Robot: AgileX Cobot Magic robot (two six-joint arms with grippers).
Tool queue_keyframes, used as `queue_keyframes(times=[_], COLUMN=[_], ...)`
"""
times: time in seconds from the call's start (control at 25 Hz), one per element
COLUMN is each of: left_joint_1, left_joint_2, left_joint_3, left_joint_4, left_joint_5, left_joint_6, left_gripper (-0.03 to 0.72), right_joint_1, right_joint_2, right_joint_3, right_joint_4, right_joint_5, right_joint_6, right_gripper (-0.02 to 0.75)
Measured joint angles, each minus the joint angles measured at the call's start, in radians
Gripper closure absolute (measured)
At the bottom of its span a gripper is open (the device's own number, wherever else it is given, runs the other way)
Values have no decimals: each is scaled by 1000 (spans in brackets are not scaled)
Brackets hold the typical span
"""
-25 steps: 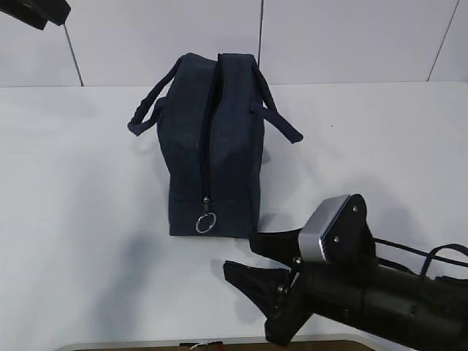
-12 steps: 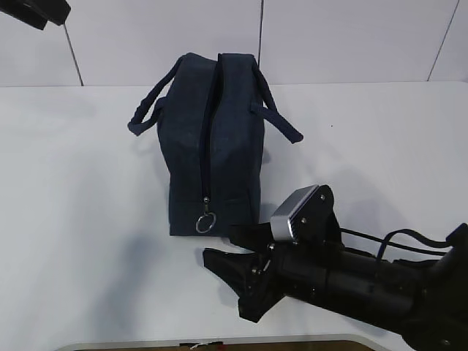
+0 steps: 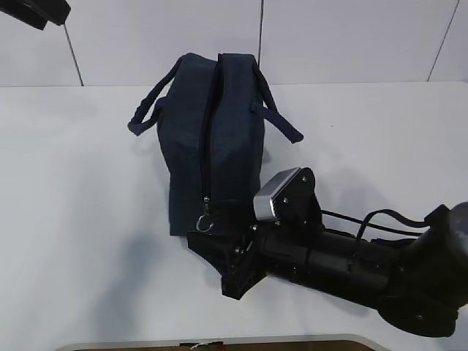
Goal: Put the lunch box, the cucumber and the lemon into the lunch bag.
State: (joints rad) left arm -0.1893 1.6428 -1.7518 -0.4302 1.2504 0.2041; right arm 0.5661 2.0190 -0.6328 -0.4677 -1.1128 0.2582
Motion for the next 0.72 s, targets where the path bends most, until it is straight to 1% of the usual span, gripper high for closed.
queue_keyframes(times=[0.16, 0.36, 0.72], left_joint_1=[0, 0, 0], left_joint_2=[0, 0, 0], left_joint_3=[0, 0, 0], left_joint_4=[0, 0, 0], left_joint_5=[0, 0, 0], left_joint_6=[0, 0, 0], left_gripper=[446, 446, 446], right_joint_1=[0, 0, 0], right_joint_2=[0, 2, 2], right_joint_3=[-15, -17, -70], right_joint_4=[0, 2, -5], right_joint_5=[26, 130, 147], right_joint_6=[1, 1, 3], right_gripper=[279, 279, 279])
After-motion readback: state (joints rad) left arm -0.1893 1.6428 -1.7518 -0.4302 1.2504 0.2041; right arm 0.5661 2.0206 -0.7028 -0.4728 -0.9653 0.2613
